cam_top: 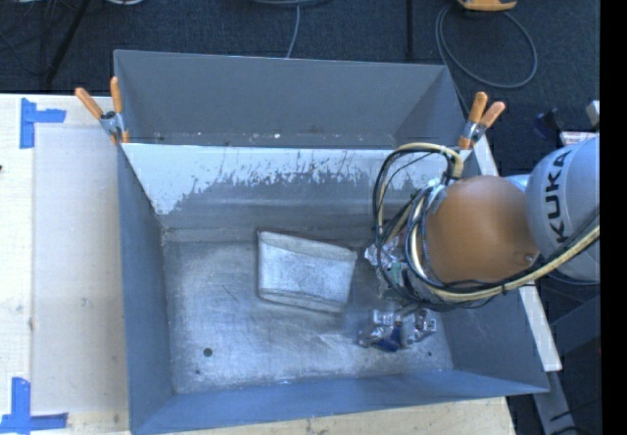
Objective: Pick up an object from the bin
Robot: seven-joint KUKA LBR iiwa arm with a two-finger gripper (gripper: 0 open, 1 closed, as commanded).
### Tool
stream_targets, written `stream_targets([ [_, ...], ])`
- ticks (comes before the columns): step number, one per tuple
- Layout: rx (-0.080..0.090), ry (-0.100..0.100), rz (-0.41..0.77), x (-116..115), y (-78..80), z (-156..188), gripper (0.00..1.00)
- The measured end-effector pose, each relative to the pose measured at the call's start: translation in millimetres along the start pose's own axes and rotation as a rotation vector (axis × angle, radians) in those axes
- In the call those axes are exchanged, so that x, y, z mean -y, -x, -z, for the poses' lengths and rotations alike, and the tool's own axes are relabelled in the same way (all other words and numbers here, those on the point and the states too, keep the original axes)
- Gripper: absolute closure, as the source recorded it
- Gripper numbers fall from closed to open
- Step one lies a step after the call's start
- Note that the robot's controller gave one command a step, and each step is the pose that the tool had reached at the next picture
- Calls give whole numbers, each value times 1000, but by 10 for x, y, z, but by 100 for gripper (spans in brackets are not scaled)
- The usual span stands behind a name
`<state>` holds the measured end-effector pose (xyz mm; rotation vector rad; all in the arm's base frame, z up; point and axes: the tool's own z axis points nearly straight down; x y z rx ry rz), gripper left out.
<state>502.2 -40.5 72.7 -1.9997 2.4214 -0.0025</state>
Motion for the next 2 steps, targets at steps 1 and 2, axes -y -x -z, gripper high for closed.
stream_targets([
  [1, 2, -2, -4, 11, 14, 588, 100],
  [2, 2, -2, -7, 22, 27, 1188, 100],
])
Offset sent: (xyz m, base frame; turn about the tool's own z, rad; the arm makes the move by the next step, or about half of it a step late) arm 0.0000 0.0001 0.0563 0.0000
